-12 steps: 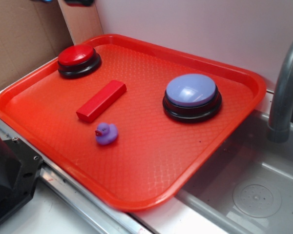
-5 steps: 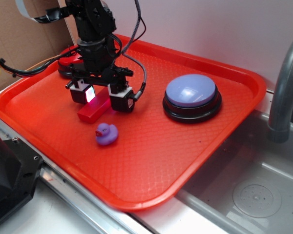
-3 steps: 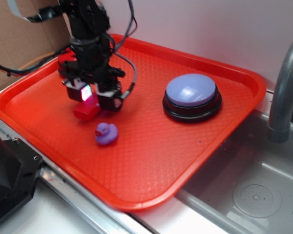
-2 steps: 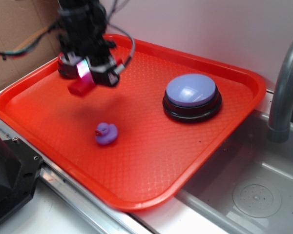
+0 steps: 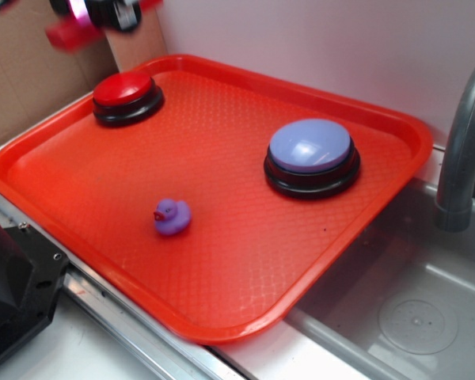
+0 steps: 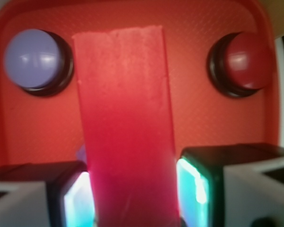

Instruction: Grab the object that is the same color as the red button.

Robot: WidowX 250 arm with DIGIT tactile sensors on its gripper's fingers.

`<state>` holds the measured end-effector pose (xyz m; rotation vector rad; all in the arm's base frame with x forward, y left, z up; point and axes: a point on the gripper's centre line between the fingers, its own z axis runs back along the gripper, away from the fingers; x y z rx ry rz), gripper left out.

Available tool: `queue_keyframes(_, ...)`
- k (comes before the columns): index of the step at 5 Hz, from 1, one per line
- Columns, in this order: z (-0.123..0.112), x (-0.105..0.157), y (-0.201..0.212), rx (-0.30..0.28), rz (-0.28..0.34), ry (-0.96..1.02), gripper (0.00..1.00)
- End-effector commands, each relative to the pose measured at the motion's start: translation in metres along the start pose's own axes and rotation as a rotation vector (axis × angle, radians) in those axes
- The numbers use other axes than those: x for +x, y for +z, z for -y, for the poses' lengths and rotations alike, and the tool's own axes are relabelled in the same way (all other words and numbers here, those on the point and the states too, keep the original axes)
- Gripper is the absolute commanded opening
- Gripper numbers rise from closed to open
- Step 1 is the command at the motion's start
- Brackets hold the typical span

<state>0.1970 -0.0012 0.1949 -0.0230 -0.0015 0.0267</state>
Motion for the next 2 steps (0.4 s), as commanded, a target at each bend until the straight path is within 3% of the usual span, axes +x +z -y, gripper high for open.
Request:
queue_keyframes(1,-0.0311,0.0158,0.0461,0.022,0.024,-0.007,0.0)
queue_keyframes(2,-0.037,0.0166,0.0422,0.004,0.019,0.003,0.0)
